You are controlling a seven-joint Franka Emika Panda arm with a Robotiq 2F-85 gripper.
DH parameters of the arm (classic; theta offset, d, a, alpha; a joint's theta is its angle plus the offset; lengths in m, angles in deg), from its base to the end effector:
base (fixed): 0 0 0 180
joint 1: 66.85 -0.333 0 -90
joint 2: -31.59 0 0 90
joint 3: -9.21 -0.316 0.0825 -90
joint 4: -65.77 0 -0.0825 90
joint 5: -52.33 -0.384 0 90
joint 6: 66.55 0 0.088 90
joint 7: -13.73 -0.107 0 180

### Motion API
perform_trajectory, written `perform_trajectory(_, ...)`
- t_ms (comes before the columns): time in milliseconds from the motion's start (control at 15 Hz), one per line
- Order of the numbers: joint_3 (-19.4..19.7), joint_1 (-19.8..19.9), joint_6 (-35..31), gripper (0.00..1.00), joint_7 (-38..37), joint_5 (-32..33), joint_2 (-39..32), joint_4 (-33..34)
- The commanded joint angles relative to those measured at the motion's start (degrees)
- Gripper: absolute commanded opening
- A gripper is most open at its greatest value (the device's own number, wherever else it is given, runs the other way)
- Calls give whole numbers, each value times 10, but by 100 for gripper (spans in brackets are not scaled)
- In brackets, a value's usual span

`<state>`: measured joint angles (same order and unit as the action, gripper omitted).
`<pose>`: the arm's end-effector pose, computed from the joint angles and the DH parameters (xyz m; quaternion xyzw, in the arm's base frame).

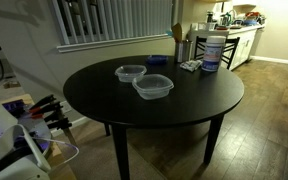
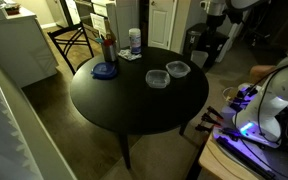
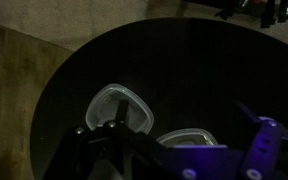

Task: Put the lunchbox on the left into the lunchbox on the right

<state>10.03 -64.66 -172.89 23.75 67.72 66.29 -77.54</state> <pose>0.3612 -0.0400 0.4875 0.9869 0.1021 -0.0332 0.1207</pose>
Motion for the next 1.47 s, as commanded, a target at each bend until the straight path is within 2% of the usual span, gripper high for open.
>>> perform_trajectory(0,6,-7,2,100,-3,3,0,1)
perform_trajectory(267,11,-7,-27,100,-32,-24,-30,6)
perform_trajectory(600,6,2,-105,100,-97,-29,-124,21)
perform_trajectory(867,17,7,-158,100,-104,-34,-221,62)
perform_trajectory(1067,29,7,-163,100,-94,-59,-289,110)
perform_trajectory(1267,36,7,-128,100,-84,-95,-342,159)
perform_trajectory(1333,32,5,-151,100,-97,-73,-307,123)
perform_trajectory(1400,33,6,-147,100,-97,-78,-325,137)
